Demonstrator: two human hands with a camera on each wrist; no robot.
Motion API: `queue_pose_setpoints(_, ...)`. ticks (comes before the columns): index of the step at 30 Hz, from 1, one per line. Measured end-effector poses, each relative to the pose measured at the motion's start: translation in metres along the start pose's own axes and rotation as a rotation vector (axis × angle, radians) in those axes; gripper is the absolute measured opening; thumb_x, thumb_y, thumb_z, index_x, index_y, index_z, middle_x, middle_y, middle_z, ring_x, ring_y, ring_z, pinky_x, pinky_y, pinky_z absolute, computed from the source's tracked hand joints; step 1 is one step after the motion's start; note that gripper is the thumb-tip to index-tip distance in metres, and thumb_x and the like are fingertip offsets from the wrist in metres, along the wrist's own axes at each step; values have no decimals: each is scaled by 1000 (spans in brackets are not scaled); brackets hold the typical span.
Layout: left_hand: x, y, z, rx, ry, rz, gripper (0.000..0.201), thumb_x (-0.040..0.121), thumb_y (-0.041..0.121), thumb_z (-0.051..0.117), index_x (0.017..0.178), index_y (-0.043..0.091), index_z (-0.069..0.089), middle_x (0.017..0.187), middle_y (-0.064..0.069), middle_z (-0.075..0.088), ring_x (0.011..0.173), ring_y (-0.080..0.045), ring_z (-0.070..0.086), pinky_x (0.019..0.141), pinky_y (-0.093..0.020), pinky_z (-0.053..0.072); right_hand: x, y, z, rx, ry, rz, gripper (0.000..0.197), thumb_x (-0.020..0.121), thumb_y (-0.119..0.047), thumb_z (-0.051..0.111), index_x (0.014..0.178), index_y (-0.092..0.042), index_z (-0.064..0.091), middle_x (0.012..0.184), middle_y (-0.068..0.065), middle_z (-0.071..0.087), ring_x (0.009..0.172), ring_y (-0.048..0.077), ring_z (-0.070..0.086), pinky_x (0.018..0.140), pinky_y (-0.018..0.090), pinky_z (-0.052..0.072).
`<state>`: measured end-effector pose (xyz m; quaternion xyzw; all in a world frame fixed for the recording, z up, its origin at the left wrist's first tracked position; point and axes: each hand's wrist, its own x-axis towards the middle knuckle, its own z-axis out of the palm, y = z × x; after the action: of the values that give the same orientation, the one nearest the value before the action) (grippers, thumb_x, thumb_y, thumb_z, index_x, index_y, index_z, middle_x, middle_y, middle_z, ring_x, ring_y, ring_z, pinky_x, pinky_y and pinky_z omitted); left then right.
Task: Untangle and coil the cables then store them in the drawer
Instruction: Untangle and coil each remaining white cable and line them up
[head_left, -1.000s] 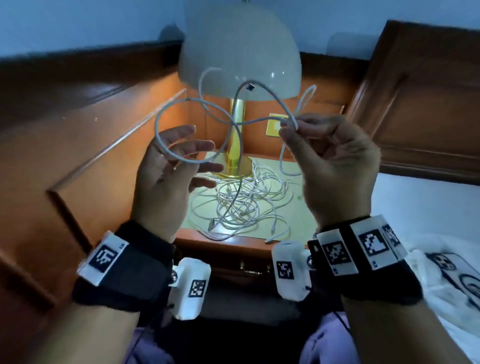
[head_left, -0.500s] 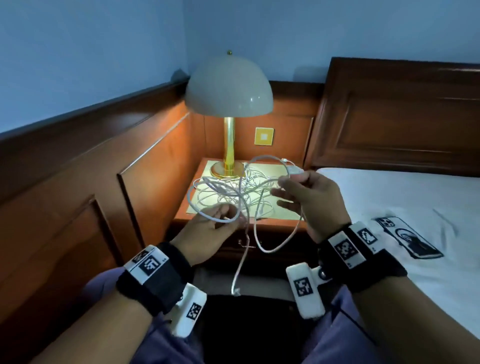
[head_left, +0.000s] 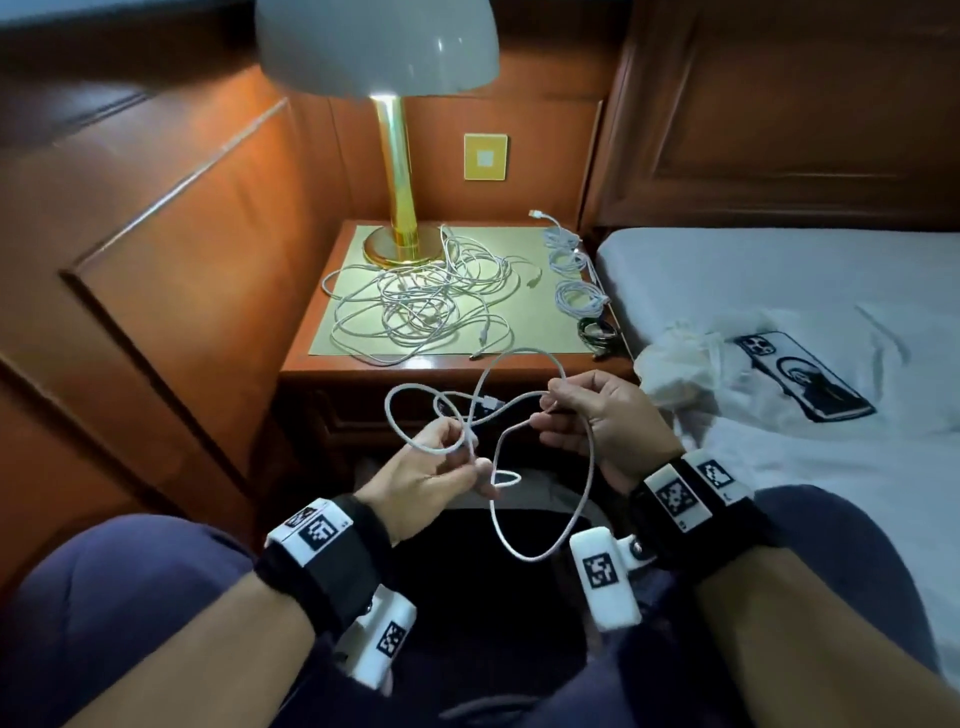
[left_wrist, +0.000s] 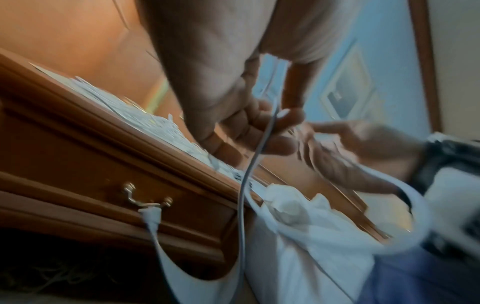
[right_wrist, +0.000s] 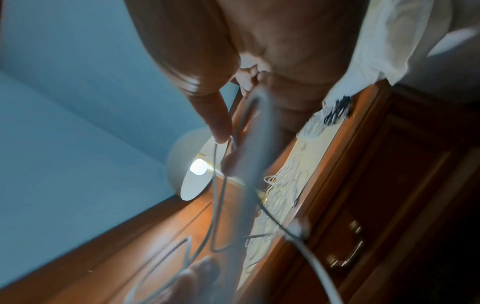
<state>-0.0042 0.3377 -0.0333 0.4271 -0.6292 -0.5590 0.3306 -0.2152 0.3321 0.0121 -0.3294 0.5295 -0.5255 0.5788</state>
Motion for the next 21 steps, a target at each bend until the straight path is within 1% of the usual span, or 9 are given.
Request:
queue_pose_setpoints(3,8,-5,-20,28,126,-57,13,97,6,61,86,7,55,59,3,52,50,-10,47,53,-24,42,16,5,-16,-321,95,-34,13,94,-15,66,87,-11,57,77,8,66,53,15,63,50,31,55)
queue_pose_setpoints(6,10,-4,-51,-52,320,-125,15,97,9,63,82,7,58,58,2,41,42,-8,33,44,-24,34,30,4,-39,-848,206,-165,13,88,-24,70,83,-15,63,80,2,67,62,15,61,61,32,52)
queue_pose_setpoints(8,11,0,-68,-126,464,-144,14,97,8,61,84,8,58,57,2,39,39,-6,30,40,-23,31,32,1,-48,-1038,171,-142,10,86,-27,72,82,-21,65,78,-3,66,72,16,63,68,31,50)
queue_pose_setpoints(10,12,6,-73,-175,568,-115,7,99,5,55,97,11,52,57,2,40,39,-7,29,40,-24,28,31,5,-47,-1044,54,-43,8,86,-27,73,89,-22,67,78,-5,64,77,18,66,75,31,52)
queue_pose_setpoints(13,11,15,-62,-209,550,-39,23,102,-1,39,109,19,45,57,1,45,41,-10,30,41,-24,28,26,19,-34,-1153,-36,-21,31,85,-37,74,112,-26,66,100,-3,61,88,15,64,85,32,52)
queue_pose_setpoints(16,2,26,-35,-303,357,-30,26,104,-5,31,113,13,49,65,-5,57,51,-17,48,53,-28,42,14,28,-13,-1156,-172,-102,33,85,-41,74,115,-30,65,107,-7,62,89,8,64,91,30,52)
queue_pose_setpoints(18,-3,30,-23,-396,277,-39,24,105,-4,30,114,5,51,82,-14,70,74,-26,68,76,-36,55,4,33,2,-1084,-314,-116,31,84,-42,74,112,-31,66,103,-10,65,91,3,64,92,29,52)
queue_pose_setpoints(19,-3,30,-19,-442,253,-44,23,106,-2,31,115,4,51,95,-17,74,90,-28,72,87,-37,55,0,35,7,-1037,-377,-114,34,83,-42,75,114,-31,66,104,-10,66,95,2,64,94,30,53)
queue_pose_setpoints(21,-2,32,-15,-512,226,-50,20,107,2,32,115,6,49,117,-17,72,113,-27,69,99,-39,51,-5,39,14,-988,-473,-105,43,83,-41,76,123,-32,62,114,-11,63,103,2,62,97,29,52)
